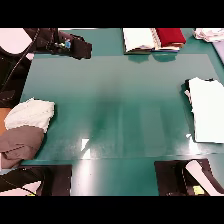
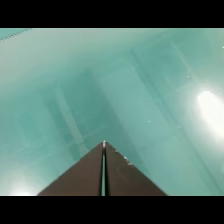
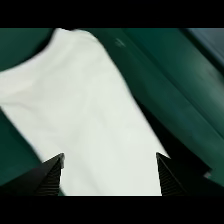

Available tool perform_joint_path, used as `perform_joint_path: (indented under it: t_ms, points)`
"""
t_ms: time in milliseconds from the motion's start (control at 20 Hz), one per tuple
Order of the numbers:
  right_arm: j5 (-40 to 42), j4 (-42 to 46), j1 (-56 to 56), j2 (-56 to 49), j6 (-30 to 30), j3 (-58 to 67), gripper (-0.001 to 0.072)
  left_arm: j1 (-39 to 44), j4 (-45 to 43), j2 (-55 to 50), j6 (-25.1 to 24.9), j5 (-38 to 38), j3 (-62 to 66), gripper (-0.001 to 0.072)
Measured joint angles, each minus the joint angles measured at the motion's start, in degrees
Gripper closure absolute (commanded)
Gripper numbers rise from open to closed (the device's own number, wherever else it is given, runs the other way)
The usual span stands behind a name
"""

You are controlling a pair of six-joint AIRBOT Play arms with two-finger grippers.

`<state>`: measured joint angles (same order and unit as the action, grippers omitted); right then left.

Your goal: Fold the shirts.

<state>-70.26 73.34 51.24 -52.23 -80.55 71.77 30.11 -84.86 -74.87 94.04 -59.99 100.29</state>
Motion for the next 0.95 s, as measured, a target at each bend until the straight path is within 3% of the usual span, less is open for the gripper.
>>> perform_joint_path:
  t_ms: [250,400,500,750,950]
  points:
    - [2.4,-7.1,-23.4,0.0,0.0,0.7,0.0077,0.0,-0.1,0.0,0.0,0.4,0.0,0.0685]
    - [4.2,-8.0,-37.6,-0.8,0.0,0.2,0.0348,0.0,-0.1,0.0,0.0,0.9,0.0,0.0684]
    - [4.9,-8.2,-45.7,-2.3,0.1,0.7,0.0699,0.0,-0.1,0.0,0.0,1.2,0.0,0.0685]
    - [5.5,-8.6,-59.4,-7.4,0.1,3.4,0.0694,0.0,0.0,0.0,0.0,2.7,0.0,0.0684]
    - [5.5,-8.8,-63.5,-10.4,0.2,5.4,0.0694,0.0,0.0,0.0,0.0,4.3,0.0,0.0684]
